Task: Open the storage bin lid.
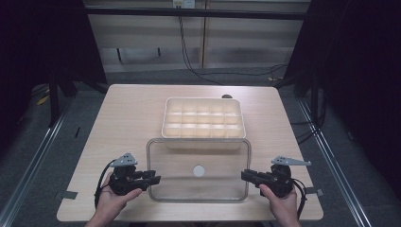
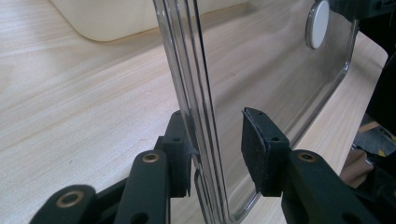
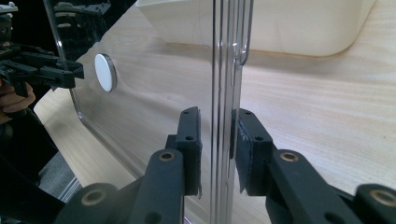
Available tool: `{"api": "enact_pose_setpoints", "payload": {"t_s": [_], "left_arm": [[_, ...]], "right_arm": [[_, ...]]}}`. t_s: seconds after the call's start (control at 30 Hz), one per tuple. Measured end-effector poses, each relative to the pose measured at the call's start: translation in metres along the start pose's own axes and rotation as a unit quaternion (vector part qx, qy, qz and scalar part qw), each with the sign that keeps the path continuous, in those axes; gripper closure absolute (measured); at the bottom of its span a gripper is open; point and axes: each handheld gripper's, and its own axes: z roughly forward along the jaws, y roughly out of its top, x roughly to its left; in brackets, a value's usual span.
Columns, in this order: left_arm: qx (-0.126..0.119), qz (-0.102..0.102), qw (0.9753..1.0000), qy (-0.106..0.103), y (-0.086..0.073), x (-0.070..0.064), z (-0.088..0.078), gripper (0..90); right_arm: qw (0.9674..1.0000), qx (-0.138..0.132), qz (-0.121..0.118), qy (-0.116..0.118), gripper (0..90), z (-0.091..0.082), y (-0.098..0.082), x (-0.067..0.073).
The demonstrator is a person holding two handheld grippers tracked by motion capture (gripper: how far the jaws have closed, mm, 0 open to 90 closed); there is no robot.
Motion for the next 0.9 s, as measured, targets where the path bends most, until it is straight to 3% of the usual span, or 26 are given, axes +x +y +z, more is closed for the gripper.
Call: {"api": "enact_pose_setpoints", "payload": {"t_s": [0.17,0.4,0.47,0.57,0.9], "left_arm": [[0.002,-0.004,1.0000,-0.008,-0.001,0.005,0.003,63.1],[0.010,-0.005,0.9999,-0.005,-0.002,0.009,0.007,59.8],[0.016,0.000,0.9999,0.005,-0.002,0.007,0.008,58.3],[0.022,0.007,0.9997,0.006,-0.002,0.005,0.010,56.2],[0.037,-0.003,0.9993,0.005,-0.002,0.011,0.019,54.2]], "right_arm": [[1.0000,0.006,0.007,0.000,73.7,0.003,-0.003,-0.002],[0.9997,0.016,0.019,0.005,73.6,0.010,-0.005,-0.007],[0.9996,0.017,0.022,0.006,73.1,0.012,-0.005,-0.009],[0.9996,0.020,0.018,0.002,71.6,0.013,-0.006,-0.009],[0.9989,0.039,0.019,-0.017,67.3,0.018,-0.007,-0.015]]}}
